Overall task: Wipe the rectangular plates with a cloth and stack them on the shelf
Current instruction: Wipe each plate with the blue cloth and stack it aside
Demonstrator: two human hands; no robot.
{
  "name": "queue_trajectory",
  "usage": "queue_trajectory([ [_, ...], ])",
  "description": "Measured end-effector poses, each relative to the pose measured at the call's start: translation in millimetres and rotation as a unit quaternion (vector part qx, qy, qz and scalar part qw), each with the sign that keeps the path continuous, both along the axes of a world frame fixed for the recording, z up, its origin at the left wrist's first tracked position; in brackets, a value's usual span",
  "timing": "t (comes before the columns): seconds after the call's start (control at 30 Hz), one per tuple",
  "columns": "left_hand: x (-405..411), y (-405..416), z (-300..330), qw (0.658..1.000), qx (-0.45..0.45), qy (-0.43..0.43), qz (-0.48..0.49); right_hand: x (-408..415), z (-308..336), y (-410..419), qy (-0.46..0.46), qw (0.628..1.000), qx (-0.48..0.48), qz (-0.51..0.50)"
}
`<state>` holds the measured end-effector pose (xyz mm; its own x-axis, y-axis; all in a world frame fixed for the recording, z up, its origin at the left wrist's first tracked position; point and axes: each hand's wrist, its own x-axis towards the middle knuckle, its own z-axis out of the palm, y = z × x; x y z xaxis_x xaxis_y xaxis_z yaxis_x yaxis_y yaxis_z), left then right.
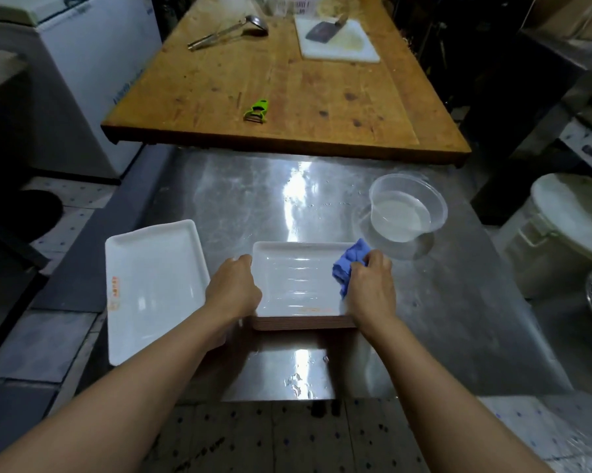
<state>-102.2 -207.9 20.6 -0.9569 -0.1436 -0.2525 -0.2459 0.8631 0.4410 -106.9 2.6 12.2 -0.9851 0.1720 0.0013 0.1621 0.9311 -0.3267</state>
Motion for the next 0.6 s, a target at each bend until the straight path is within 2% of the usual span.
queue_trajectory([
  [0.07,-1,1,-2,1.0,0.012,0.007,0.001,-11,-1,-3,0.014,1.0,-0.019,0.0],
  [0.17,-1,2,-3,1.0,0.024,0.015,-0.001,-26,3,-11,0.022,1.0,0.008,0.006],
  [0.27,0,1,-6,0.999,0.029,0.025,-0.007,-27,0,-26,0.019,0.998,-0.054,0.006],
  [0.37,0,3,-7,0.999,0.037,0.036,0.003,-29,-8,-48,0.038,0.994,-0.069,0.071],
  [0.43,2,5,-6,0.998,0.045,0.037,0.014,-29,-3,-69,0.032,0.988,-0.123,0.09],
  [0.5,4,4,-6,0.998,0.049,0.039,0.014,-30,-2,-86,0.078,0.983,-0.1,0.137],
  [0.6,4,1,-6,0.997,0.061,0.04,0.007,-27,-2,-99,0.099,0.971,-0.03,0.216],
])
